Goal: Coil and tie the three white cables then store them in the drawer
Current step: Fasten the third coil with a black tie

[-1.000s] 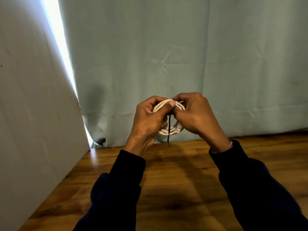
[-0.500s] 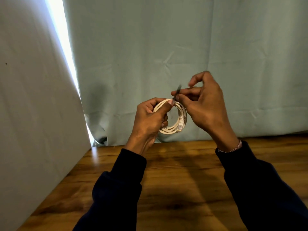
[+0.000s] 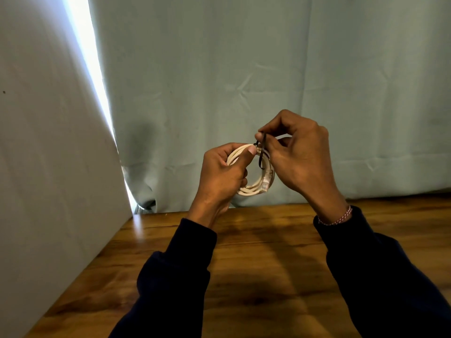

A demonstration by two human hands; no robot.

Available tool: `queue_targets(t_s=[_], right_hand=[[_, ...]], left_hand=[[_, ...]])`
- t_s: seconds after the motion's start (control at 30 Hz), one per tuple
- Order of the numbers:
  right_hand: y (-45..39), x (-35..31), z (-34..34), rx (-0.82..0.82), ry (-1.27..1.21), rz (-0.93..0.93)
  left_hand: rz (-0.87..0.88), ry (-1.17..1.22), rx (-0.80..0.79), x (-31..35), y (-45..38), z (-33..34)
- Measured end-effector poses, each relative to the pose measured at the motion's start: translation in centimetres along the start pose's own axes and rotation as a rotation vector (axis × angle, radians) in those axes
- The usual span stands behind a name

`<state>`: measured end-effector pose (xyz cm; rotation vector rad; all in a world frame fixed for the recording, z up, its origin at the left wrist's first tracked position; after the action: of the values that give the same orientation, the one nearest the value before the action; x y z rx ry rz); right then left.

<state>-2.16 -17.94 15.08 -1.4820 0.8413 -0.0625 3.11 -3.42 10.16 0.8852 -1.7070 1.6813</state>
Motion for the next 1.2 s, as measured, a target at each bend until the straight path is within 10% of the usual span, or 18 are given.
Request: queue_targets(t_s=[0.6, 1.2], right_hand=[[0.7, 0.1, 2.3, -0.157, -0.104, 0.109], [0.7, -1.3, 2.4, -0.252, 0.137, -0.163]], left_hand=[[-0.137, 0.127, 0.049, -0.2, -0.2, -0.6], [-0.115, 0.309, -0.074, 0.4, -0.8, -1.5]])
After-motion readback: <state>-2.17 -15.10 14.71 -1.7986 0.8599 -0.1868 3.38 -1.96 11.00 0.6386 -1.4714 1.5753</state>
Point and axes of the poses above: each hand's wrist, its own y-axis away from the middle knuckle, its own z-axis out of the palm, x = y × z, the point moved 7 cm from there along -y, towards the middle knuckle, and after that the axes turned 4 degrees about -y, right-handed, at the moved point
